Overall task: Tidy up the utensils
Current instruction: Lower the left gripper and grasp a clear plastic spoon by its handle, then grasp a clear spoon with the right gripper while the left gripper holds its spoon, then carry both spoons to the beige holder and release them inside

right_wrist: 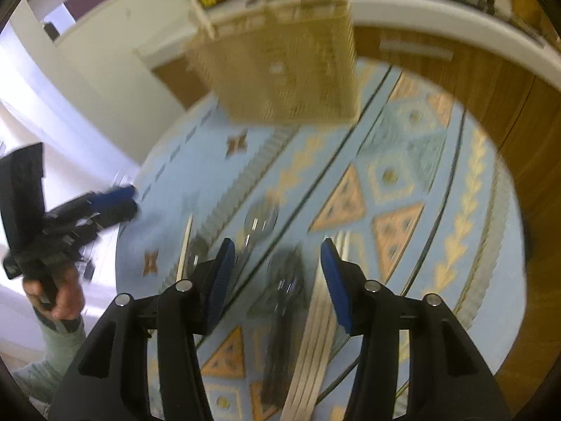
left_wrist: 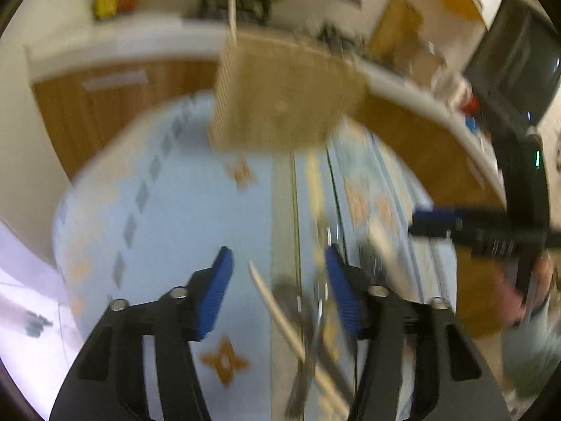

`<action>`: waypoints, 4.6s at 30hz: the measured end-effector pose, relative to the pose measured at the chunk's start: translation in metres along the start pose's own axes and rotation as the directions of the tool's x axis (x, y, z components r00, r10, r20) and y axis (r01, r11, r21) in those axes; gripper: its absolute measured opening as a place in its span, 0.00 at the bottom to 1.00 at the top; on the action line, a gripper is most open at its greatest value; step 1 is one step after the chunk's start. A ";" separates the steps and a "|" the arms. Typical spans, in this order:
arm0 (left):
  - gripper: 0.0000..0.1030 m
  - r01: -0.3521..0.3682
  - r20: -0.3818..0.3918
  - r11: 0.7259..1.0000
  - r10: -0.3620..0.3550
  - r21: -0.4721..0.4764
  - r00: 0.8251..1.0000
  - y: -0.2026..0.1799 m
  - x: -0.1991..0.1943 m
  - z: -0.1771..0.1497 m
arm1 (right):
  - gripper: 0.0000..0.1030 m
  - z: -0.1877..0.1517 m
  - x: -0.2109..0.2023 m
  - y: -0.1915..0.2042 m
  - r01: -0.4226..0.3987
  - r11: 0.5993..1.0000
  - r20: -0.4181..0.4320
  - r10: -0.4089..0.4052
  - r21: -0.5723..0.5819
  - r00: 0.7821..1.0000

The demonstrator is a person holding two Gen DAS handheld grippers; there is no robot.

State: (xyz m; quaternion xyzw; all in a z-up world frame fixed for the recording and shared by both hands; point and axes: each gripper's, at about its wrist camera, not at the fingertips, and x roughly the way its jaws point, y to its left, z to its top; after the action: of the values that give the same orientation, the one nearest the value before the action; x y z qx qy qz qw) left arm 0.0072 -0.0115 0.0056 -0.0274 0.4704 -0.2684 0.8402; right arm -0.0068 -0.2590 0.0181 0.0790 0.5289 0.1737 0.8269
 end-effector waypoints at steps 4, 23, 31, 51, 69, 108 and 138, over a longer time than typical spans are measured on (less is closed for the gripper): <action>0.37 0.013 -0.119 0.993 0.001 0.119 0.993 -0.018 0.019 -0.026 | 0.30 -0.018 0.019 0.003 0.017 1.000 -0.105 -0.018 -0.007 0.994; 0.13 -0.092 -0.285 0.910 0.220 0.404 0.933 -0.066 0.060 -0.045 | 0.06 -0.044 0.051 0.020 0.073 0.989 -0.240 -0.103 -0.132 0.965; 0.10 -0.093 -0.238 0.951 0.168 0.295 0.957 -0.054 0.050 -0.041 | 0.00 -0.046 0.043 0.016 0.055 0.992 -0.206 -0.077 -0.111 0.976; 0.10 -0.019 -0.131 0.989 0.039 0.149 0.991 -0.021 0.004 -0.038 | 0.29 -0.048 0.028 0.016 0.018 0.999 -0.160 -0.024 -0.038 0.987; 0.10 0.004 -0.104 0.994 0.007 0.107 0.995 -0.007 0.001 -0.037 | 0.19 -0.064 0.056 0.055 0.093 0.977 -0.217 -0.135 -0.192 0.967; 0.10 0.029 -0.099 0.997 -0.021 0.078 0.995 0.005 0.006 -0.039 | 0.11 -0.050 0.071 0.072 0.186 0.963 -0.197 -0.225 -0.195 0.954; 0.10 0.064 0.445 0.998 -0.062 0.012 0.893 -0.010 -0.079 0.101 | 0.01 0.050 -0.080 0.022 -0.020 0.994 0.429 0.064 -0.106 0.901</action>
State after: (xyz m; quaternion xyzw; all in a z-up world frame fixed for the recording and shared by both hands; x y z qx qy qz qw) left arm 0.0518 -0.0034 0.1259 -0.1046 0.2652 -0.2814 0.9163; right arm 0.0033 -0.2656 0.1147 0.0858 0.3214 0.1958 0.9225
